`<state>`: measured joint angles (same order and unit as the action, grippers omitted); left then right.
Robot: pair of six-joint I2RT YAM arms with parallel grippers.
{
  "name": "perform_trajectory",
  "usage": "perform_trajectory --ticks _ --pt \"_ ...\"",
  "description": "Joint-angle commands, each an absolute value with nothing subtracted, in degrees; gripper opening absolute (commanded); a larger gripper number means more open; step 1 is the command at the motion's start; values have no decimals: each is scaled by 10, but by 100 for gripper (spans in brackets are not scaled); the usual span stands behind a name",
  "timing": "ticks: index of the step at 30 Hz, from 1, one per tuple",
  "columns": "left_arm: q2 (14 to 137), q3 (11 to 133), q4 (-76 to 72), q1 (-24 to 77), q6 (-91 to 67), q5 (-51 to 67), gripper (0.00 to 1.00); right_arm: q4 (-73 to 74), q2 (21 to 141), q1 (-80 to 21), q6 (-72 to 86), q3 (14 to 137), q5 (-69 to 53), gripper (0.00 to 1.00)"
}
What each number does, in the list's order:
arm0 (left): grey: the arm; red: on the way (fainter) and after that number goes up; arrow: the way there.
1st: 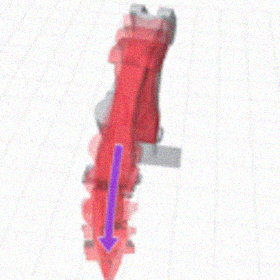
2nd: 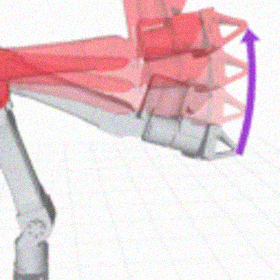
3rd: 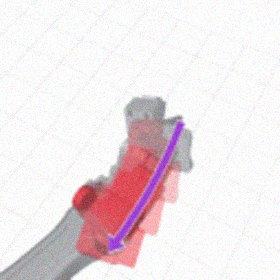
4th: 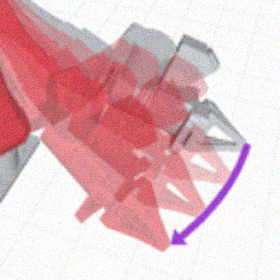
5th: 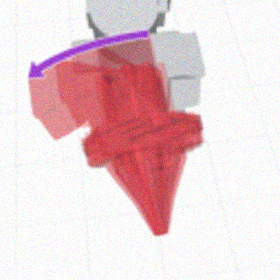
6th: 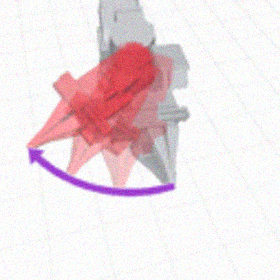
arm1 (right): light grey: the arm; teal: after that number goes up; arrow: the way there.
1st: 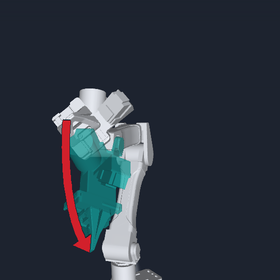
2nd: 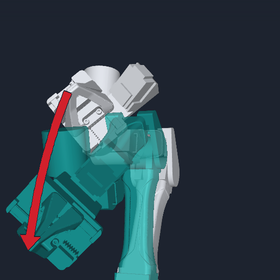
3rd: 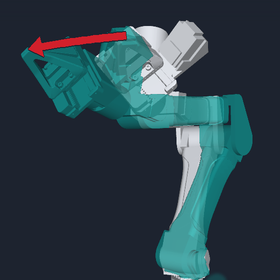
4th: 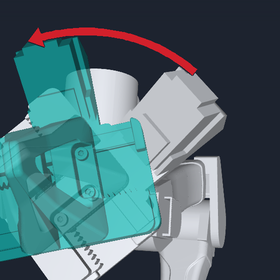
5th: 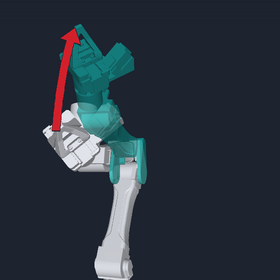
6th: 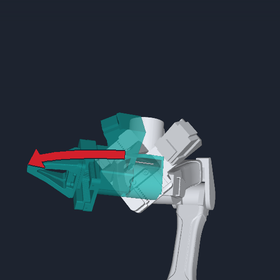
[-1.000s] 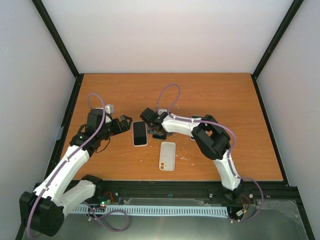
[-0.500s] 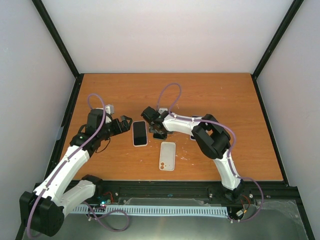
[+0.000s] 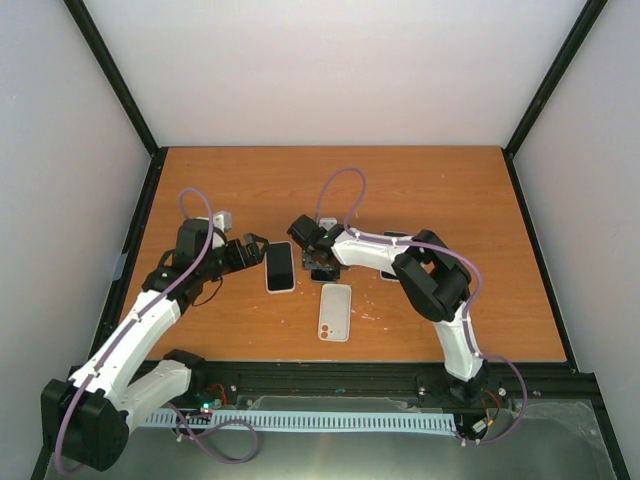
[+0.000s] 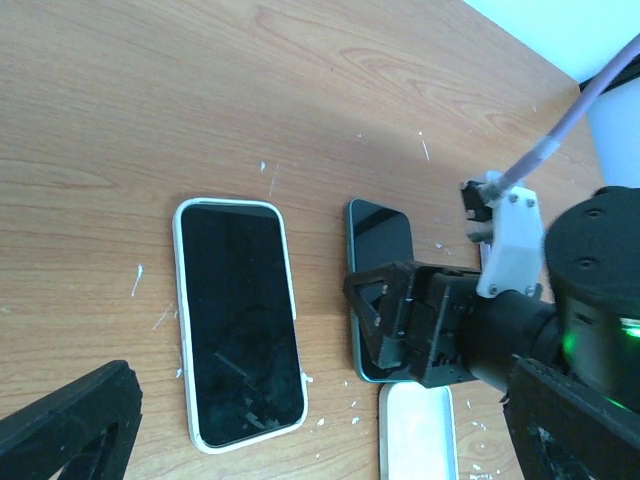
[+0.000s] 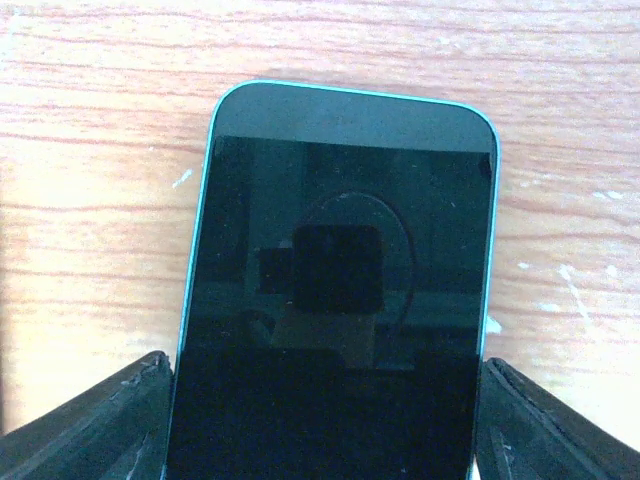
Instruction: Put the phone into the phone case
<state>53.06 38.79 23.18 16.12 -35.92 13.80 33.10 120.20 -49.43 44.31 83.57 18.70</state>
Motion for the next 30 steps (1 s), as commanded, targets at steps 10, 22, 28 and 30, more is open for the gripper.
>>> perform_trajectory --ticks 10,22,28,30 --pt "560 366 188 157 -356 190 100 350 1038 -501 452 745 173 64" --pt "565 345 173 157 -365 215 100 353 987 -600 537 652 156 64" --pt "555 337 169 157 -367 222 100 365 979 -641 582 626 181 64" --pt "553 334 169 157 -367 225 99 381 980 -652 593 626 195 64"
